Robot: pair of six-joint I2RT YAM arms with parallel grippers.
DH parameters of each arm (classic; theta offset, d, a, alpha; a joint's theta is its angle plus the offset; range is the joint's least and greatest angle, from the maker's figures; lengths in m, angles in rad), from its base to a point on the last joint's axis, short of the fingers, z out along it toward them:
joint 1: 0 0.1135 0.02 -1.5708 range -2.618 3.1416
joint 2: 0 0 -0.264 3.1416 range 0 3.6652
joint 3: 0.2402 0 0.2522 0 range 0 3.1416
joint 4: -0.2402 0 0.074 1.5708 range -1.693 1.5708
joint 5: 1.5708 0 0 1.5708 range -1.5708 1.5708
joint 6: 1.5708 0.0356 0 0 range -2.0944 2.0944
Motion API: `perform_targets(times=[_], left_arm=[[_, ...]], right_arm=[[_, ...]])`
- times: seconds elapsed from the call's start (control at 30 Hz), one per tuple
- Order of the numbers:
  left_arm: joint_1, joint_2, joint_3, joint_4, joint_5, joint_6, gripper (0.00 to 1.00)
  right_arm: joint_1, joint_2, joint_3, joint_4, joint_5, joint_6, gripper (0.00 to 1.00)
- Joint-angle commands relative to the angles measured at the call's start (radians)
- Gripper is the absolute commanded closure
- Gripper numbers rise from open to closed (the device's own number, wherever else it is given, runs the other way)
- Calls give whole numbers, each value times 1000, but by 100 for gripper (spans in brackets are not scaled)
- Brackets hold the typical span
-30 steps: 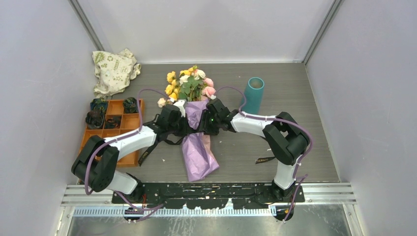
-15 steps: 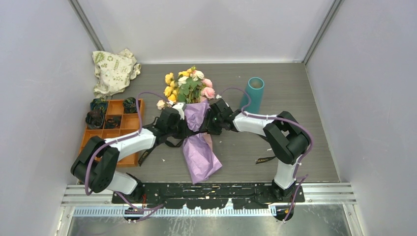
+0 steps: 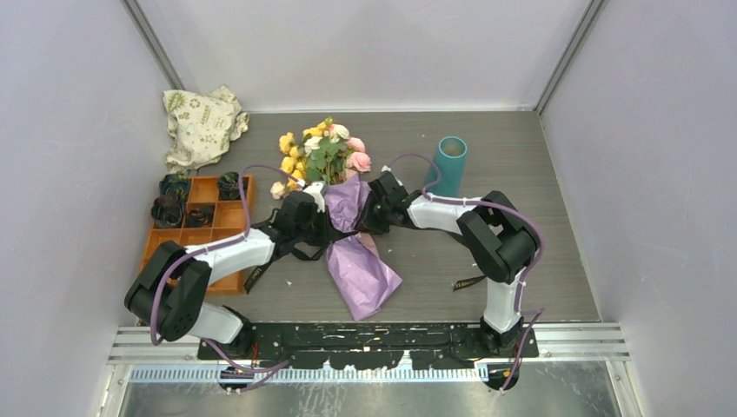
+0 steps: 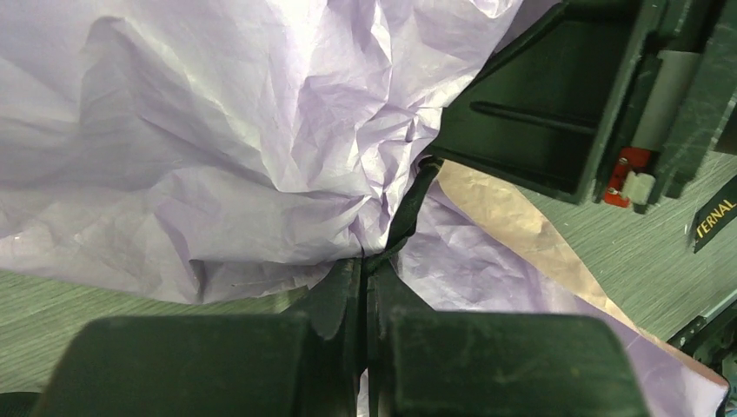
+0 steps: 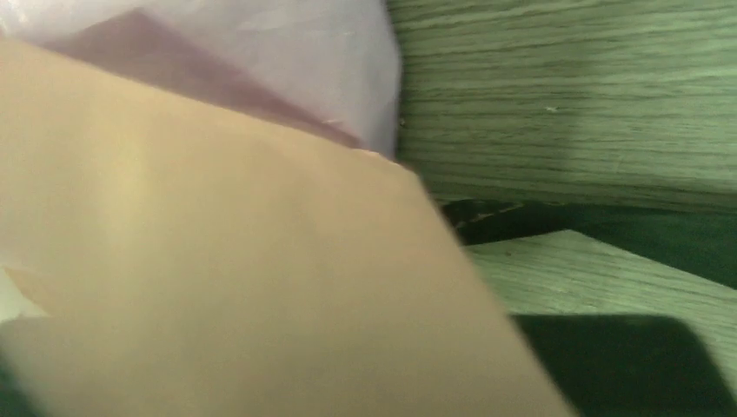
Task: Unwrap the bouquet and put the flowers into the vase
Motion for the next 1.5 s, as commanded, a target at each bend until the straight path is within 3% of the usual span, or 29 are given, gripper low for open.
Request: perform_targets(times=[0.0, 0.07, 0.2, 0.63, 1.23, 1.47], left_arm=[[-1, -44, 9, 10, 43, 8, 100], [-1, -41, 22, -9, 34, 19, 100], [-2, -44, 28, -37, -7, 36, 100], [74, -126, 16, -164, -86, 78, 100], [144, -109, 22, -229, -100, 84, 99], [144, -161, 90, -310, 12, 73, 93]], right_arm=[[-8, 30, 28, 57, 5, 31, 81], [-8, 24, 21, 58, 6, 33, 92], [-11, -12, 19, 23, 37, 14, 99], [-104, -209, -119, -92, 154, -38, 99], [-180, -199, -169, -113, 171, -78, 99], [-180, -180, -141, -130, 148, -92, 85]])
